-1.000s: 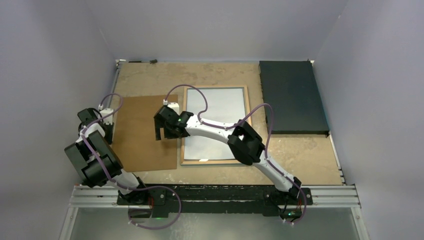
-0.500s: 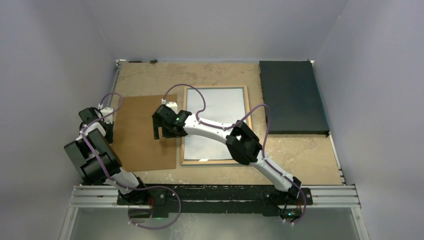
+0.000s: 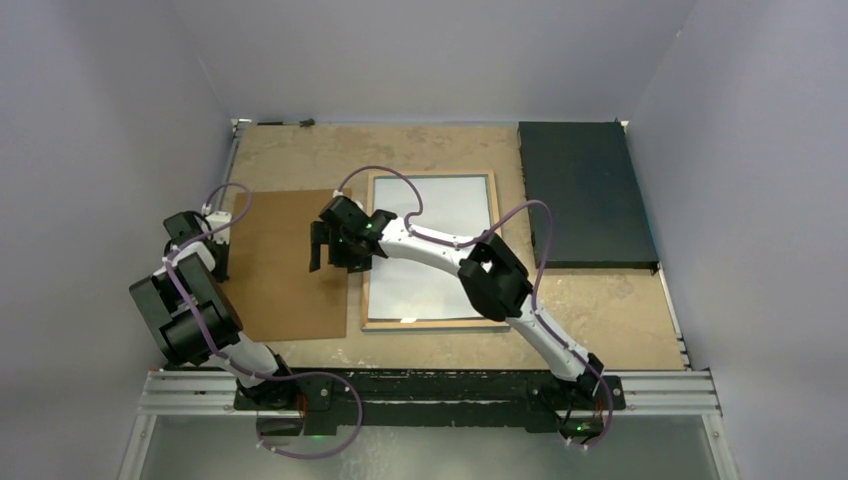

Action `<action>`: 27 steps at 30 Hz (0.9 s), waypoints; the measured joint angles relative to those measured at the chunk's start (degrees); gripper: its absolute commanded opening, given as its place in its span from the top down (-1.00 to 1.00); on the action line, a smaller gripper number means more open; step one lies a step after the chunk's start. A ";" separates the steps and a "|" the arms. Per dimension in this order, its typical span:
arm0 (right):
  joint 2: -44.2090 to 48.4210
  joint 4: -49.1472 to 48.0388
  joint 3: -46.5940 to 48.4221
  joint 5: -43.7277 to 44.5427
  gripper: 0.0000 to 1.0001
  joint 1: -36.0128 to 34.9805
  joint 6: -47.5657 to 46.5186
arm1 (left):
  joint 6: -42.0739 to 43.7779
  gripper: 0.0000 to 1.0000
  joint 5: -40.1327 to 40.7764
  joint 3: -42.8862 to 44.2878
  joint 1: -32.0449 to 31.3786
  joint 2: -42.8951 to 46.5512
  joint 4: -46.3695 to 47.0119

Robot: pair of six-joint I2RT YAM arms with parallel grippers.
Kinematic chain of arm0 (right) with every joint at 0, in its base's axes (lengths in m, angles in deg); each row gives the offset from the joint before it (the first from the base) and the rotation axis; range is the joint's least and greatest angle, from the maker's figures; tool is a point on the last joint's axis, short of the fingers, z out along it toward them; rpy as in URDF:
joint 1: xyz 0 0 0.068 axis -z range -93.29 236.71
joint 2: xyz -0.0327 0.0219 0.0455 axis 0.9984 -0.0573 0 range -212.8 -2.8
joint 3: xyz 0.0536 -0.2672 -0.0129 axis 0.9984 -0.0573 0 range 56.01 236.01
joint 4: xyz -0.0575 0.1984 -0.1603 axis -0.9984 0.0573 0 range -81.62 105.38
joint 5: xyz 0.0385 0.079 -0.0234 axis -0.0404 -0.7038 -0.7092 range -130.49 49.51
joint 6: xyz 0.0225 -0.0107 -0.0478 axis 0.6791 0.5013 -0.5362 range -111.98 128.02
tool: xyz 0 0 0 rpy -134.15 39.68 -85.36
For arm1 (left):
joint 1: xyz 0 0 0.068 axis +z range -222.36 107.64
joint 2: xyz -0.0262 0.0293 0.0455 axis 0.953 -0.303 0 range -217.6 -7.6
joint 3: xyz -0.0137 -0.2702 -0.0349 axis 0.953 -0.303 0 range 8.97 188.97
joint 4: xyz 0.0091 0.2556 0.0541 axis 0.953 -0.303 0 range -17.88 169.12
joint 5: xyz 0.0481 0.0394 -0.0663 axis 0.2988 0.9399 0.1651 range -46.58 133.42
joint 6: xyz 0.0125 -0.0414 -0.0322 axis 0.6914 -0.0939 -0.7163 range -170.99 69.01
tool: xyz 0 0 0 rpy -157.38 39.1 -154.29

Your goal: Put the photo into the frame

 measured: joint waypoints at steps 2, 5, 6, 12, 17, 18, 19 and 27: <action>0.00 -0.33 0.00 -1.77 -0.97 0.50 0.70 | 0.02 0.80 0.13 -0.15 -0.28 -0.04 0.22; 0.37 -1.55 -0.81 -4.26 -0.96 1.22 1.92 | 0.09 0.92 1.55 -0.87 -1.42 -0.02 1.33; 1.03 -2.27 -1.84 -5.18 -0.96 1.49 2.51 | 0.09 0.97 2.16 -1.05 -1.88 -0.02 1.55; 5.90 -5.81 -7.52 -8.44 -0.96 2.21 4.70 | 0.26 1.00 5.55 -2.43 -5.20 0.13 3.41; 10.97 -9.51 -13.70 -10.82 -0.95 2.95 6.58 | 0.04 1.00 6.14 -3.10 -7.23 0.48 4.35; 11.80 -10.34 -14.95 -11.04 -0.95 3.10 6.93 | 0.04 1.00 6.23 -3.17 -7.76 0.55 4.33; 12.37 -10.84 -15.82 -11.21 -0.95 3.26 7.15 | 0.02 1.00 6.32 -3.23 -8.22 0.61 4.33; 16.11 -13.33 -22.36 -11.98 -0.93 4.66 8.50 | -0.17 1.00 6.54 -3.26 -12.11 0.96 3.52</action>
